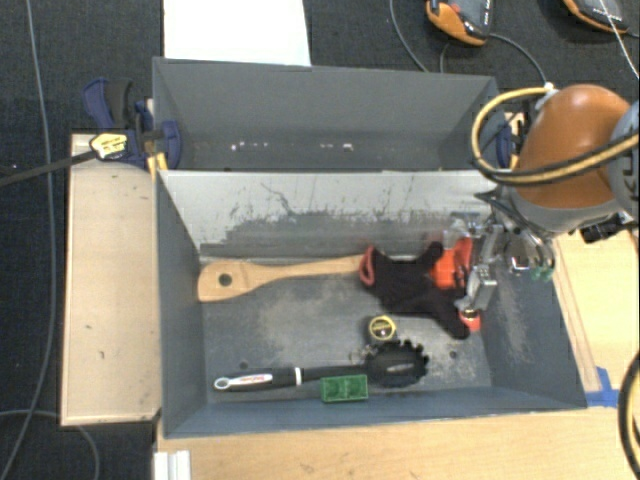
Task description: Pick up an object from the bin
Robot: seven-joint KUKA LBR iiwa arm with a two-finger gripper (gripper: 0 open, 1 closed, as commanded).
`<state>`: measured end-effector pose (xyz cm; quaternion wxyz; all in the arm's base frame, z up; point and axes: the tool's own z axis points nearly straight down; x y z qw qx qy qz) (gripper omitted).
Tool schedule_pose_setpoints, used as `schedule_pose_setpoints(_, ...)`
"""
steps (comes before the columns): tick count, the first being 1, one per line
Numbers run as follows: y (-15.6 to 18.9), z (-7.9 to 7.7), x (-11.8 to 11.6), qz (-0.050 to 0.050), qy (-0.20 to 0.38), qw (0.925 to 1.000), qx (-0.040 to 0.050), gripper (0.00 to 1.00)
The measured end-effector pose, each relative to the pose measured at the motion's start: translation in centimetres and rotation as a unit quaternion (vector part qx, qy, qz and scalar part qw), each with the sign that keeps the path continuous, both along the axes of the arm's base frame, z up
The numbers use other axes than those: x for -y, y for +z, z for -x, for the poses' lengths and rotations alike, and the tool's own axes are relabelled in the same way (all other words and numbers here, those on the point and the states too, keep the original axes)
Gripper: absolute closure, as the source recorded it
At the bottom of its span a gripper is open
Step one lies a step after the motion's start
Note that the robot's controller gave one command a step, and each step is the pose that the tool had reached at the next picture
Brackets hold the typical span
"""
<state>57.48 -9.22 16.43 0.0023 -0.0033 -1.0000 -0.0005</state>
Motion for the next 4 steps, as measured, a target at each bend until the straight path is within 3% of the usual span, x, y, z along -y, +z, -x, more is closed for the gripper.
schedule_pose_setpoints(1,0.4,-0.2,0.0,0.001,0.002,1.0000,0.0041,0.00)
schedule_pose_setpoints(2,-9.4,-1.8,-2.0,0.000,0.006,1.0000,0.0032,0.00)
schedule_pose_setpoints(3,-9.3,-1.6,-2.9,0.001,-0.064,0.9979,0.0088,0.00)
schedule_pose_setpoints(4,-9.3,-1.9,-1.9,0.000,0.003,1.0000,0.0070,0.00)
